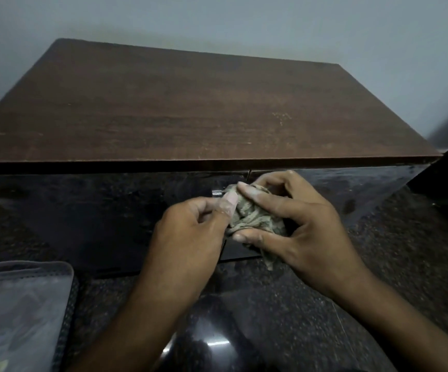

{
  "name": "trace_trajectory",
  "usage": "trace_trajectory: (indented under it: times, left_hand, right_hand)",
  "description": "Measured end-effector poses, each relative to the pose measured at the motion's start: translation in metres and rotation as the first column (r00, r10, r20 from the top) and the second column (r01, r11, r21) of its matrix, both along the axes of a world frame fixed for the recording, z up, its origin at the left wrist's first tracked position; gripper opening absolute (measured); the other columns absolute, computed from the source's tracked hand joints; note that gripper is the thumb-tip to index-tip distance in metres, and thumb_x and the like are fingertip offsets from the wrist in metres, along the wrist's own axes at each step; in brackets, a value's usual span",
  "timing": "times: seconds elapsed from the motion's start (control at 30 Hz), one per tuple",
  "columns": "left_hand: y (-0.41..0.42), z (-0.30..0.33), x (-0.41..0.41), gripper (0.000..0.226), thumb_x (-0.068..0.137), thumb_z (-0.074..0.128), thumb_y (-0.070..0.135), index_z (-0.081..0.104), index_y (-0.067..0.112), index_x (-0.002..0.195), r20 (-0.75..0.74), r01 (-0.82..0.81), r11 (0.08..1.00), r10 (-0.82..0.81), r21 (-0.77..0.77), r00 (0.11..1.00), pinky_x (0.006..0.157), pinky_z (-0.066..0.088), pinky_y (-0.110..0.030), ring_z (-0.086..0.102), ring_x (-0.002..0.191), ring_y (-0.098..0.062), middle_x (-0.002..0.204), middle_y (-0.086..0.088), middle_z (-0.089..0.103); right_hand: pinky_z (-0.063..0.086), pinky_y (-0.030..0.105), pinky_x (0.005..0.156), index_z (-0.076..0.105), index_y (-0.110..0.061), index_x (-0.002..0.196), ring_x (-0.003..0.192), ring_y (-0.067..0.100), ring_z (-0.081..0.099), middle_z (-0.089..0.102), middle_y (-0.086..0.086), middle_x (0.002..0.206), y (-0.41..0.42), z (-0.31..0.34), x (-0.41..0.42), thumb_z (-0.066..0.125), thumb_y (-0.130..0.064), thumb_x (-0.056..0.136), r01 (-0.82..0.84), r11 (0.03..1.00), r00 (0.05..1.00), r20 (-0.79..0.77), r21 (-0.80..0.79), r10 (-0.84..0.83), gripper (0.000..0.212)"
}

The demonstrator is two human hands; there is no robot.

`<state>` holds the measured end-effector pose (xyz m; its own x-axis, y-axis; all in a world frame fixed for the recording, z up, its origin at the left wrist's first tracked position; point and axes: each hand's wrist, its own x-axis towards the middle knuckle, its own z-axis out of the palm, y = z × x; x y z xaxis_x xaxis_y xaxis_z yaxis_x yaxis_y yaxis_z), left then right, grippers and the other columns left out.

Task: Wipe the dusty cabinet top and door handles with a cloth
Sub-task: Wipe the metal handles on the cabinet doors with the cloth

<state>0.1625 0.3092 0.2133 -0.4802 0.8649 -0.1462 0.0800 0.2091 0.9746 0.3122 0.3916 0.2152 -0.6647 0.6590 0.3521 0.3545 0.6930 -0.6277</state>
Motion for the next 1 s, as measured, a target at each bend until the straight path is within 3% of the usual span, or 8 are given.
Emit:
trace_trajectory:
  times: [0.17, 0.27, 0.33, 0.43, 0.63, 0.73, 0.87, 1.0]
  left_hand:
    - [0.001, -0.004, -0.001, 0.017, 0.093, 0.062, 0.03, 0.076, 0.021, 0.089, 0.072, -0.09, 0.988, 0.082, 0.124, 0.994, 0.062, 0.056, -0.019, 0.074, 0.071, -0.007, 0.076, 0.005, 0.077]
    - [0.006, -0.01, -0.007, 0.015, 0.094, 0.064, 0.028, 0.077, 0.021, 0.091, 0.08, -0.117, 0.988, 0.11, 0.099, 0.991, 0.069, 0.059, -0.033, 0.075, 0.073, -0.013, 0.077, 0.003, 0.078]
    - [0.008, -0.014, -0.009, 0.013, 0.093, 0.066, 0.027, 0.077, 0.021, 0.091, 0.064, -0.133, 0.987, 0.128, 0.089, 0.99, 0.069, 0.059, -0.033, 0.075, 0.073, -0.013, 0.076, 0.005, 0.078]
    - [0.008, -0.017, -0.008, 0.01, 0.09, 0.068, 0.026, 0.076, 0.021, 0.094, 0.055, -0.132, 0.988, 0.128, 0.082, 0.99, 0.071, 0.06, -0.035, 0.075, 0.074, -0.013, 0.078, 0.004, 0.078]
    - [0.0, -0.018, -0.011, 0.011, 0.09, 0.069, 0.028, 0.077, 0.023, 0.096, -0.011, -0.129, 0.99, 0.13, 0.061, 0.992, 0.072, 0.06, -0.035, 0.075, 0.075, -0.01, 0.08, 0.006, 0.078]
    - [-0.003, -0.018, -0.014, 0.008, 0.09, 0.068, 0.024, 0.076, 0.025, 0.094, -0.047, -0.089, 0.996, 0.089, 0.014, 0.995, 0.064, 0.054, -0.025, 0.074, 0.071, -0.008, 0.077, 0.006, 0.077]
    - [-0.005, -0.021, -0.026, 0.009, 0.091, 0.068, 0.025, 0.075, 0.027, 0.096, -0.15, -0.048, 0.997, 0.038, -0.065, 0.988, 0.065, 0.055, -0.023, 0.073, 0.075, -0.012, 0.079, 0.0, 0.077]
    - [-0.003, -0.023, -0.03, 0.01, 0.092, 0.067, 0.022, 0.076, 0.021, 0.096, -0.066, -0.042, 0.996, 0.037, -0.075, 0.997, 0.068, 0.056, -0.028, 0.074, 0.075, -0.013, 0.078, 0.001, 0.077]
  right_hand:
    - [0.051, 0.015, 0.091, 0.066, -0.023, 0.129, 0.109, 0.0, 0.059, 0.061, -0.014, 0.113, -0.004, 0.024, -0.013, 0.083, -0.031, 0.075, -0.004, 0.971, 0.997, 0.08, -0.237, 0.023, 0.057]
    - [0.058, 0.026, 0.087, 0.074, -0.026, 0.115, 0.098, -0.001, 0.066, 0.07, -0.013, 0.106, -0.007, 0.023, -0.017, 0.084, -0.025, 0.076, 0.12, 0.919, 0.992, 0.004, -0.375, -0.128, 0.04]
    - [0.06, 0.031, 0.081, 0.074, -0.027, 0.106, 0.091, 0.004, 0.069, 0.072, -0.009, 0.098, -0.011, 0.013, -0.017, 0.087, -0.025, 0.072, 0.225, 0.886, 0.967, -0.014, -0.404, -0.253, 0.036]
    - [0.059, 0.025, 0.073, 0.071, -0.026, 0.104, 0.08, 0.005, 0.067, 0.069, -0.007, 0.09, -0.015, 0.001, -0.015, 0.091, -0.028, 0.066, 0.312, 0.841, 0.935, -0.016, -0.442, -0.355, 0.044]
    - [0.059, 0.028, 0.083, 0.066, -0.023, 0.123, 0.091, 0.007, 0.067, 0.068, -0.007, 0.102, -0.016, -0.003, -0.014, 0.088, -0.044, 0.066, 0.291, 0.825, 0.957, 0.147, -0.485, -0.251, 0.065]
    - [0.059, 0.024, 0.076, 0.073, -0.013, 0.104, 0.076, 0.004, 0.07, 0.074, -0.005, 0.086, -0.016, -0.004, -0.012, 0.088, -0.035, 0.068, 0.202, 0.731, 0.978, 0.177, -0.652, -0.112, 0.044]
    - [0.044, 0.017, 0.05, 0.067, -0.008, 0.073, 0.049, 0.003, 0.052, 0.061, -0.004, 0.056, -0.014, -0.005, -0.009, 0.088, -0.028, 0.07, 0.201, 0.734, 0.979, 0.154, -0.648, -0.132, 0.029]
    - [0.05, 0.023, 0.054, 0.065, -0.022, 0.088, 0.055, 0.003, 0.056, 0.066, -0.001, 0.068, -0.012, -0.005, -0.01, 0.081, -0.016, 0.08, 0.182, 0.789, 0.982, 0.155, -0.587, -0.11, 0.019]
